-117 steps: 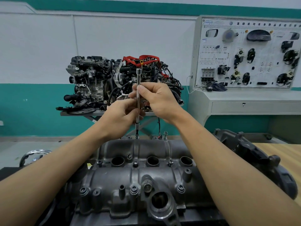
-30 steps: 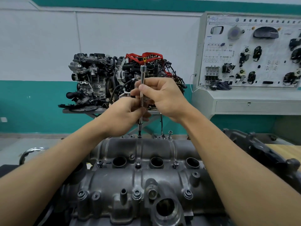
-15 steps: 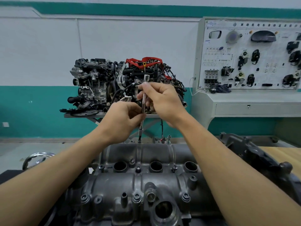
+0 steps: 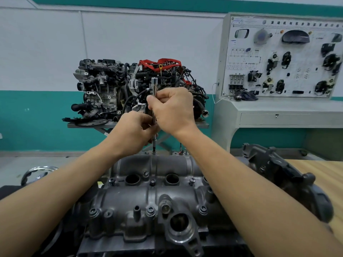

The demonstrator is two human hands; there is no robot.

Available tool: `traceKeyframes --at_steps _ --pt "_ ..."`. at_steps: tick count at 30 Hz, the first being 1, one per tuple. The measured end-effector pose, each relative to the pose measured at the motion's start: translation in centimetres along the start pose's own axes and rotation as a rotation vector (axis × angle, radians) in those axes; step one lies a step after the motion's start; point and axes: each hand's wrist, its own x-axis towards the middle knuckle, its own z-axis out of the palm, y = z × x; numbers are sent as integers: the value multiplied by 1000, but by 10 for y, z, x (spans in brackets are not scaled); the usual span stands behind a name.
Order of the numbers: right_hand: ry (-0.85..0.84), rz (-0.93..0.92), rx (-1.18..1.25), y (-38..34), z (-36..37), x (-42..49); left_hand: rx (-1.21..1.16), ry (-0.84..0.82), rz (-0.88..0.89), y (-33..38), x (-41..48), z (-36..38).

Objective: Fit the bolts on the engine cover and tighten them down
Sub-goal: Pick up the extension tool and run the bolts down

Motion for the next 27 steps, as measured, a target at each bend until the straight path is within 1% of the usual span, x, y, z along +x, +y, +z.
traceKeyframes --at_steps 4,6,9,11,13,16,18,20,23,27 --pt "97 -27 -60 -3 4 -2 -23 -92 -49 -6 0 2" --pt "101 -28 -56 -3 5 -3 -43 -125 -64 -8 0 3" --pt "63 -10 9 0 4 -5 -77 -143 -71 -6 -2 2" --pt "45 9 81 -1 0 -6 -100 -129 -66 -2 -2 0" --pt "48 22 156 -9 -7 -3 -140 -79 -46 8 -1 -2" --pt "59 1 165 -22 -23 12 -241 -38 -12 30 5 -1" --pt "10 13 153 -27 -40 23 -328 -60 -13 43 13 4" --pt "-78 40 112 -22 -59 29 -362 -100 -8 53 21 13" --pt "-200 86 42 -4 -85 28 -326 -146 17 55 26 34" --pt "-278 130 47 21 -102 21 -287 -181 27 47 26 58"
